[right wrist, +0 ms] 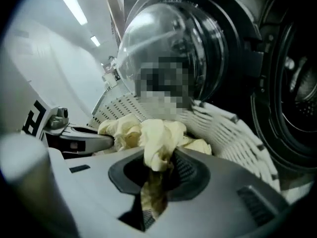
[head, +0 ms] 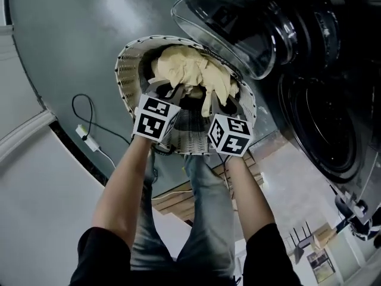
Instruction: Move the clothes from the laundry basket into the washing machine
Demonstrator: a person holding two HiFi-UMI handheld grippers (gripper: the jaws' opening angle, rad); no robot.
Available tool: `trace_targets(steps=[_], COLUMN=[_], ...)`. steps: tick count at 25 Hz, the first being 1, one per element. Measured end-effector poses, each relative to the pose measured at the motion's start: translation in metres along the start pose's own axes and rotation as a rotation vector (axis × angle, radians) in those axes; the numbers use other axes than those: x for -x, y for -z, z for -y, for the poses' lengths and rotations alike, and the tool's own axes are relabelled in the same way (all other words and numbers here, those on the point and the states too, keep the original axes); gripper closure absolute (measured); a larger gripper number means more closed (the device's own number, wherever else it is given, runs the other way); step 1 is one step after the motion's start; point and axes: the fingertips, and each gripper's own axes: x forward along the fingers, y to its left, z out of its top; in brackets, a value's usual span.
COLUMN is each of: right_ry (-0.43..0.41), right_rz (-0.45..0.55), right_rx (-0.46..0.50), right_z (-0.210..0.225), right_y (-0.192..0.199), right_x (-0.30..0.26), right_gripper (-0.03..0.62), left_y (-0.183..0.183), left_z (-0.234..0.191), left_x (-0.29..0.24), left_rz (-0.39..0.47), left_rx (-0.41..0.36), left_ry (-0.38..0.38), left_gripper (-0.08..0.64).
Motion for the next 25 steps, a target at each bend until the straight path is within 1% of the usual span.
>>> trace_targets(steps=[3, 7, 16, 20, 22, 25], right_ry=[-0.010, -0.028, -0.097, -0.098, -0.091, -0.078], right_rz=[0.012, 0.028, 0.073, 0.103, 0.112, 0.134], right_rx=[-0.018, -0.003, 0.050, 0.061, 0.053, 0.031], right_z=[-0.011, -0.018, -0.026, -0.024, -0.025, -0.028], right_y=[-0.011, -0.024, -0.060, -0.078, -0.083, -0.088], right_x=[0.030, 0.067, 0.143, 0.167, 0.177, 0.191], right_gripper=[0.511, 0.511, 0.511, 0.511, 0.511, 0.511], left_y=[-0.011, -0.024, -0.055, -0.072, -0.078, -0.088], left_z=[0.012, 0.034, 0.081, 0.096, 0.099, 0.105], left_x=[0.032, 0.068, 0.136, 0.154, 0.164, 0.176], left_rz=[0.006, 0.019, 0.101, 0.111, 0.113, 0.122], left_rx=[0.001, -0.005, 0.064, 0.049, 0.041, 0.009], left_ry=[-0.014, -0.032, -0.094, -0.099, -0.097, -0.080], left_gripper=[0.520, 0.519, 0.520, 0.520, 0.520, 0.520])
